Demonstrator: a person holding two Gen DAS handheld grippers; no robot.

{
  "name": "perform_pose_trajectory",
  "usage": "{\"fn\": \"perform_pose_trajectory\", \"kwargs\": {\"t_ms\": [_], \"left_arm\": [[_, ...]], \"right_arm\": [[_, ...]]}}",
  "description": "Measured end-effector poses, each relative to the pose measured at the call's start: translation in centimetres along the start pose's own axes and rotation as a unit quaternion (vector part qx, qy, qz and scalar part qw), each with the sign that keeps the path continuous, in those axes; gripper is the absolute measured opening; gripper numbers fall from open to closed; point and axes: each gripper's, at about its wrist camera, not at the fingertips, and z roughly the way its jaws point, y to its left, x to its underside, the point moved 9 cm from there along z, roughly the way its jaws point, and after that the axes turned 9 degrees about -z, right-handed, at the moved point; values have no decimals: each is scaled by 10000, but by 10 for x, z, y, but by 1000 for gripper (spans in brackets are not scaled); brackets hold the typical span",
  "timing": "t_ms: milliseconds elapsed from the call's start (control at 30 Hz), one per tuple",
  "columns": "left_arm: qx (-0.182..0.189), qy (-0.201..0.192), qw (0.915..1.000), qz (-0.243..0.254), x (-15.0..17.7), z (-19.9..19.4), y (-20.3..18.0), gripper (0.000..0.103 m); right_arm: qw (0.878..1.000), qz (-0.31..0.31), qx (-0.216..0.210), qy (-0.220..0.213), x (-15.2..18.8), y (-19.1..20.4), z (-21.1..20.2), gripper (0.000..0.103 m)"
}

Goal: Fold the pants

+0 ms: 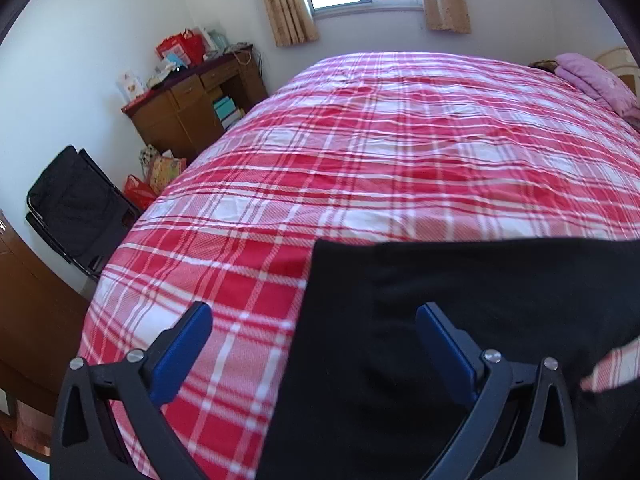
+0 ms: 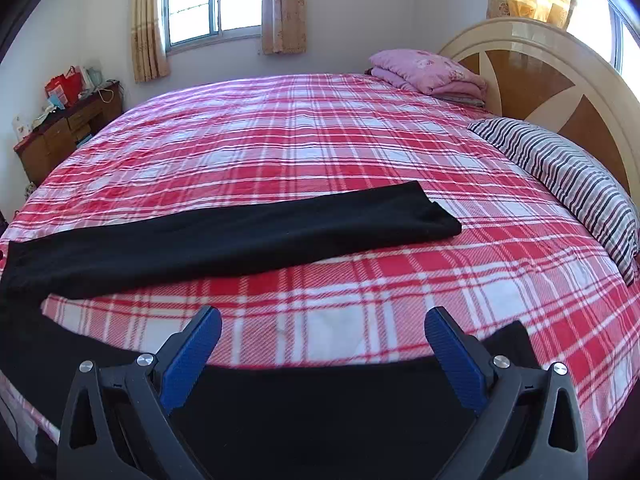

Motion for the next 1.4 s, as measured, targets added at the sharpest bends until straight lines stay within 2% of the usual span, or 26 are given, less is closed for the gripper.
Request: {"fn": "perform_pose_trajectory", "kwargs": {"t_ms": [200, 300, 400, 433, 467, 533, 633, 733, 800, 867, 900, 1233, 1300, 1400], "left_arm": [[228, 410, 9986, -224, -16, 46, -5, 103], [306, 582, 9976, -201, -16, 62, -11, 96], [408, 828, 9953, -289, -10, 75, -12, 85], [496, 916, 9940, -344, -7, 79, -12, 72], [663, 1073, 9913, -375, -3, 84, -14, 65], [839, 1068, 9896, -478, -2, 85, -15, 65], [916, 1026, 9896, -414, -3, 85, -17, 60], [1065, 1076, 9879, -333, -3, 84, -23, 47], [1035, 1116, 9880, -245, -5, 83, -26, 42], [1086, 1176, 9869, -200, -7, 84, -31, 30], [1152, 1193, 9860, -187, -7, 83, -33, 28], [1231, 1212, 9844, -333, -7, 90, -34, 27], [1203, 1256, 9842, -320, -8, 91, -35, 27], [1120, 1269, 9853, -245, -10, 92, -38, 27]], "right_arm": [[9997, 100, 148, 160, -17, -27, 29, 102], [9995, 58, 191, 265, -22, -36, 42, 102], [9994, 108, 62, 330, -28, -43, 56, 100], [9993, 152, 55, 341, -30, -47, 61, 94], [9992, 171, 58, 364, -32, -51, 66, 90], [9989, 146, 49, 439, -35, -57, 76, 72], [9985, 125, 78, 532, -39, -66, 90, 69], [9981, 197, 143, 573, -47, -82, 102, 68], [9976, 297, 167, 599, -52, -92, 109, 66], [9971, 361, 228, 637, -58, -104, 117, 65], [9969, 374, 241, 652, -60, -107, 120, 64], [9952, 276, 403, 844, -84, -144, 169, 64], [9951, 317, 293, 889, -89, -147, 180, 63], [9940, 465, 19, 992, -91, -148, 196, 55]]}}
